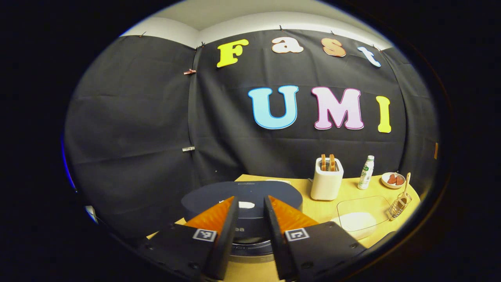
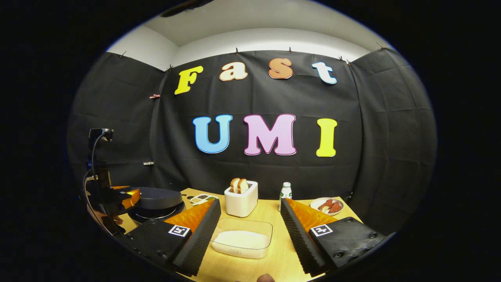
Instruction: Close the left gripper, press the button to open the rice cooker; take a wooden spoon from the chopstick holder with the right hand, scoop a spoonful of rice and pour it into the rice cooker, then put the wooden spoon back into the chopstick holder.
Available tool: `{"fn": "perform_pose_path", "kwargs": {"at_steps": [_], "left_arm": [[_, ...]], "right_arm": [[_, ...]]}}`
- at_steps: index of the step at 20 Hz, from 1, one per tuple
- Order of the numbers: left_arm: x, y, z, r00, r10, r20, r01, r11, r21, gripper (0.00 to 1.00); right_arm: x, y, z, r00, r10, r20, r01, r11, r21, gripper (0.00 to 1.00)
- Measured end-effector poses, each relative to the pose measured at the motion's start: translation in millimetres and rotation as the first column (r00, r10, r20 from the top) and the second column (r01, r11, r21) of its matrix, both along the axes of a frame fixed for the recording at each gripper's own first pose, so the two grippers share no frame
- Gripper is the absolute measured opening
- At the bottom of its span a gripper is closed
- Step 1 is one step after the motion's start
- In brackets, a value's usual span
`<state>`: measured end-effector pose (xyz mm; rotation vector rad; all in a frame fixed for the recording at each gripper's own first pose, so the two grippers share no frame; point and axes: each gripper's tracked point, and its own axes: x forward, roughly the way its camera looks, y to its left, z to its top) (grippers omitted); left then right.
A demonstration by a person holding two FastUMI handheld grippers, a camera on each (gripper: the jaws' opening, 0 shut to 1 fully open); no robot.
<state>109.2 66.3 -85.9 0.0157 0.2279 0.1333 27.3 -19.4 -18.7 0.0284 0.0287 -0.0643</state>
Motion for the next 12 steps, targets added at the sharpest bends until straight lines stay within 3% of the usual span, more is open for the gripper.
{"fn": "perform_pose_path", "kwargs": {"at_steps": [1, 5, 7, 12], "left_arm": [[1, -2, 9, 1.0, 0.002, 0.02, -0.002, 1.0, 0.0, 0.67], [-1, -13, 37, 0.997, -0.007, 0.071, 0.005, 1.0, 0.021, 0.86], [-4, -18, 47, 0.996, -0.006, 0.09, 0.003, 0.999, 0.033, 0.92], [-15, -29, 54, 0.995, 0.007, 0.096, -0.011, 0.999, 0.04, 0.94]], "right_arm": [[2, -7, -3, 1.0, -0.016, -0.009, 0.016, 1.0, 0.0, 0.95], [13, -45, -15, 0.997, -0.073, -0.036, 0.072, 0.997, -0.01, 0.95], [21, -68, -23, 0.994, -0.103, -0.046, 0.103, 0.995, -0.004, 0.95], [51, -130, -54, 0.981, -0.161, -0.104, 0.164, 0.986, 0.029, 0.95]]}}
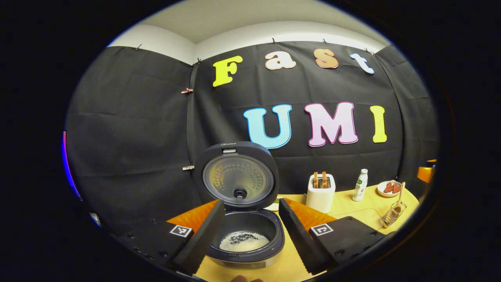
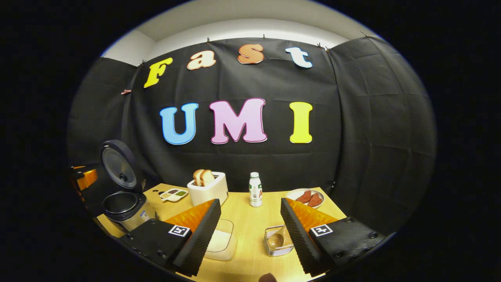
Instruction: Close the left gripper, press the button to open the rice cooker; take a wooden spoon from the chopstick holder with the right hand, scoop a spoonful of rice and pour it into the rice cooker, then put the wooden spoon back into the chopstick holder.
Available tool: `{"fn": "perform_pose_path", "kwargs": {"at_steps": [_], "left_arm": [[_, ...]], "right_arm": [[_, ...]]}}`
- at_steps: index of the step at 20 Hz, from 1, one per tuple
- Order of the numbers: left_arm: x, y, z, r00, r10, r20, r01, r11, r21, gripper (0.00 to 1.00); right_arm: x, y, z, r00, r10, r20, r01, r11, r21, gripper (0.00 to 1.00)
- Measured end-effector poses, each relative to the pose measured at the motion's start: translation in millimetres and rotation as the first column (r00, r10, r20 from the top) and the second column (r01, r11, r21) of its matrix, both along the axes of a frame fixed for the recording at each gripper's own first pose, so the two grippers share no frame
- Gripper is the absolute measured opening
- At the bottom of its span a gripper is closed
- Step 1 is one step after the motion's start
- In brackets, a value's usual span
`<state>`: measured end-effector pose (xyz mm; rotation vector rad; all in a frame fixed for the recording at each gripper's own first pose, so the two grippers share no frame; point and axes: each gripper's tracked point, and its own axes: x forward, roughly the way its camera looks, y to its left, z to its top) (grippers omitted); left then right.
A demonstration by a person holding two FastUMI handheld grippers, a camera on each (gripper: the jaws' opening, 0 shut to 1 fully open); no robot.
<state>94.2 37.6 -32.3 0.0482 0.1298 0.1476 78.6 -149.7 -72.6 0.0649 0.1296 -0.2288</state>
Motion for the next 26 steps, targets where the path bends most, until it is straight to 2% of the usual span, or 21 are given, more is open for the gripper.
{"fn": "perform_pose_path", "kwargs": {"at_steps": [5, 11, 13, 16, 19, 21, 23, 25, 26], "left_arm": [[-18, -2, -8, 0.997, 0.068, -0.039, -0.068, 0.998, 0.015, 0.95], [-44, -7, 8, 0.992, 0.124, -0.034, -0.123, 0.992, 0.033, 0.95], [-52, -8, 6, 0.988, 0.141, -0.059, -0.14, 0.99, 0.013, 0.95], [-65, -6, 9, 0.978, 0.19, -0.084, -0.195, 0.979, -0.063, 0.95], [-79, -6, 8, 0.972, 0.218, -0.093, -0.223, 0.973, -0.051, 0.95], [-85, -6, 12, 0.968, 0.233, -0.089, -0.238, 0.97, -0.048, 0.95], [-90, -7, 15, 0.966, 0.241, -0.089, -0.245, 0.968, -0.044, 0.95], [-94, -8, 17, 0.966, 0.244, -0.088, -0.248, 0.968, -0.037, 0.95], [-96, -8, 18, 0.965, 0.245, -0.09, -0.249, 0.968, -0.034, 0.95]], "right_arm": [[38, -48, -47, 0.994, -0.033, -0.103, 0.041, 0.997, 0.07, 0.96], [74, -83, -100, 0.978, -0.043, -0.204, 0.072, 0.988, 0.139, 0.96], [86, -88, -116, 0.972, -0.027, -0.233, 0.067, 0.984, 0.164, 0.96], [97, -100, -140, 0.96, -0.032, -0.28, 0.087, 0.979, 0.187, 0.96], [105, -108, -158, 0.949, -0.041, -0.313, 0.111, 0.971, 0.211, 0.95], [105, -109, -167, 0.94, -0.035, -0.339, 0.115, 0.969, 0.217, 0.89], [107, -113, -174, 0.933, -0.035, -0.358, 0.12, 0.969, 0.218, 0.76], [106, -112, -176, 0.928, -0.028, -0.37, 0.114, 0.97, 0.214, 0.51], [108, -113, -180, 0.926, -0.026, -0.377, 0.112, 0.972, 0.207, 0.59]]}}
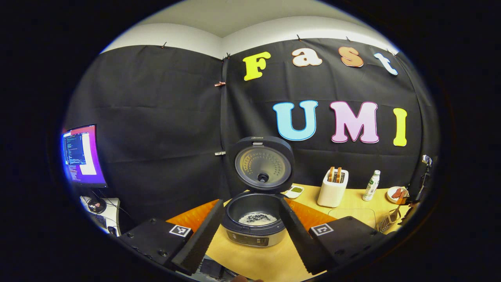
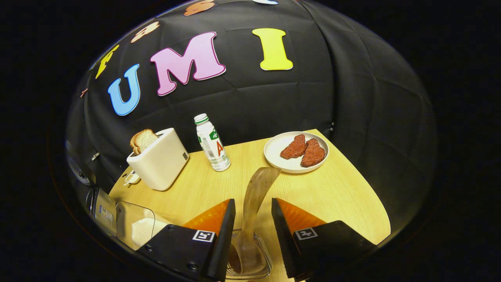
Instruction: Close the left gripper, press the button to open the rice cooker; take a wooden spoon from the chopstick holder with the right hand, scoop a spoonful of rice and pour it into the rice cooker, then put the wooden spoon back into the chopstick holder.
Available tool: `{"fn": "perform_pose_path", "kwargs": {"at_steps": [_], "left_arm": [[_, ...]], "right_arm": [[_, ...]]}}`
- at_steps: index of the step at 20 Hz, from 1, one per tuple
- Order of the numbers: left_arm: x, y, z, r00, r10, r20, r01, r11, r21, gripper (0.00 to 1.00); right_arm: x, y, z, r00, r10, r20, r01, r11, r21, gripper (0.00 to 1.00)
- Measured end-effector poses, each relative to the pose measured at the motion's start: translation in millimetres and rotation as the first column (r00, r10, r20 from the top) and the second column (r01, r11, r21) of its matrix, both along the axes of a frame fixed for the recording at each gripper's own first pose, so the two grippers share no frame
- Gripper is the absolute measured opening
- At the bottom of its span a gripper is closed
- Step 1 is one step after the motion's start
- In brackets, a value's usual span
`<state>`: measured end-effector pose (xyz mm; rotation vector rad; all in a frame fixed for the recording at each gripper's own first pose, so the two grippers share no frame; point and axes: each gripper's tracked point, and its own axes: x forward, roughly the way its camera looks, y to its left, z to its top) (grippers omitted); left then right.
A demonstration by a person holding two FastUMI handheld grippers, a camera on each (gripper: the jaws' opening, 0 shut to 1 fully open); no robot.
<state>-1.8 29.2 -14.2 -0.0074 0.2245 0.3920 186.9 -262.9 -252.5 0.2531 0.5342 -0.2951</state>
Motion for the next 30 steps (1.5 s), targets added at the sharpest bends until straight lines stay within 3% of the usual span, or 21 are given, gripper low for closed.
{"fn": "perform_pose_path", "kwargs": {"at_steps": [2, 3, 4, 6, 10, 18, 23, 30], "left_arm": [[-2, -1, 0, 1.0, -0.004, -0.003, 0.004, 1.0, 0.003, 0.95], [-2, -2, 0, 1.0, -0.005, -0.003, 0.005, 1.0, 0.006, 0.95], [-3, -2, 0, 1.0, -0.005, -0.004, 0.005, 1.0, 0.007, 0.95], [-4, -2, 0, 1.0, -0.007, -0.007, 0.008, 1.0, 0.011, 0.95], [-6, 1, -1, 1.0, -0.012, -0.003, 0.012, 1.0, 0.013, 0.95], [-7, 15, -1, 1.0, -0.014, 0.007, 0.014, 1.0, 0.012, 0.95], [2, 22, -1, 0.998, -0.051, 0.041, 0.051, 0.999, -0.011, 0.95], [13, 51, -7, 0.994, -0.11, 0.027, 0.11, 0.994, 0.006, 0.95]], "right_arm": [[2, 1, 1, 1.0, 0.0, -0.011, 0.0, 1.0, -0.004, 0.19], [6, 0, -5, 1.0, 0.0, -0.015, 0.0, 1.0, 0.002, 0.25], [0, 2, 4, 1.0, -0.003, -0.014, 0.003, 1.0, 0.006, 0.17], [-1, 10, 9, 1.0, 0.012, 0.0, -0.012, 1.0, 0.025, 0.21], [-7, 16, 31, 0.998, 0.038, 0.05, -0.037, 0.999, -0.014, 0.1], [-27, 22, 108, 0.973, -0.022, 0.23, 0.04, 0.996, -0.075, 0.1], [-32, 89, 166, 0.938, 0.062, 0.342, -0.032, 0.995, -0.093, 0.1], [-6, 196, 132, 0.94, 0.185, 0.288, -0.159, 0.981, -0.109, 0.1]]}}
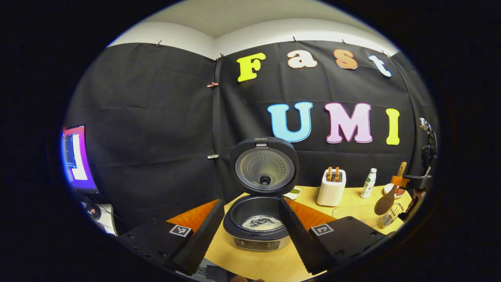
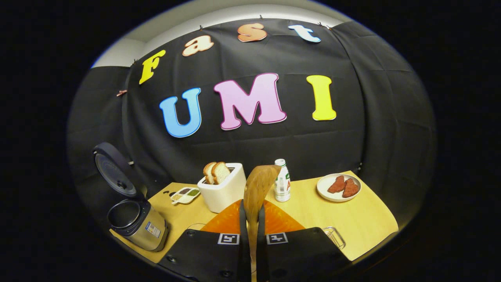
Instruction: Close the left gripper, press the button to open the rice cooker; take a wooden spoon from the chopstick holder with the right hand, scoop a spoonful of rice and pour it into the rice cooker, then put the wooden spoon back into the chopstick holder.
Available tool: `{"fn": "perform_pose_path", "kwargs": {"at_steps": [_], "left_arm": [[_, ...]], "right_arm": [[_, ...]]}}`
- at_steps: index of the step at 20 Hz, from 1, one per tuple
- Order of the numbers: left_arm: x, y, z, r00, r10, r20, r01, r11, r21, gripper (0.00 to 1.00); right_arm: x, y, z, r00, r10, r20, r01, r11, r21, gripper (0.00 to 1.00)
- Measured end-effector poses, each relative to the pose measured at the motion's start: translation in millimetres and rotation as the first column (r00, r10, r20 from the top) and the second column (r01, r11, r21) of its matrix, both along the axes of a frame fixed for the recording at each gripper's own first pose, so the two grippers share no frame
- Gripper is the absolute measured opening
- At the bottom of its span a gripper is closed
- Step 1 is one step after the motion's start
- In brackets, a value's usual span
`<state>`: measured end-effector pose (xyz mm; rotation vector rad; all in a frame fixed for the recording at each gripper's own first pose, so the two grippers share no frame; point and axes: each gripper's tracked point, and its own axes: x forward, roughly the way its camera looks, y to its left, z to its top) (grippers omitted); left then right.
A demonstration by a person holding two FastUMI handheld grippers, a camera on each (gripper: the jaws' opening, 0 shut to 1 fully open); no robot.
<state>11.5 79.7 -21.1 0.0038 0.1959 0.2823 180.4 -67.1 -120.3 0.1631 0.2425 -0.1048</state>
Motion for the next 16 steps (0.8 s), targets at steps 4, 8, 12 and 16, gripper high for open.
{"fn": "perform_pose_path", "kwargs": {"at_steps": [4, 8, 12, 16], "left_arm": [[7, 19, 1, 0.999, -0.026, 0.022, 0.026, 0.999, -0.021, 0.95], [18, 35, 2, 0.997, -0.075, 0.034, 0.074, 0.997, 0.01, 0.95], [28, 44, 5, 0.992, -0.109, 0.057, 0.109, 0.994, 0.011, 0.95], [34, 49, 2, 0.99, -0.126, 0.065, 0.127, 0.992, -0.006, 0.95]], "right_arm": [[6, 30, -38, 0.998, 0.029, -0.053, -0.033, 0.997, -0.069, 0.1], [-2, 33, -82, 0.99, 0.006, -0.138, -0.025, 0.99, -0.14, 0.1], [-5, 41, -90, 0.987, -0.03, -0.159, 0.008, 0.991, -0.137, 0.1], [-12, 63, -96, 0.983, -0.06, -0.174, 0.053, 0.998, -0.046, 0.1]]}}
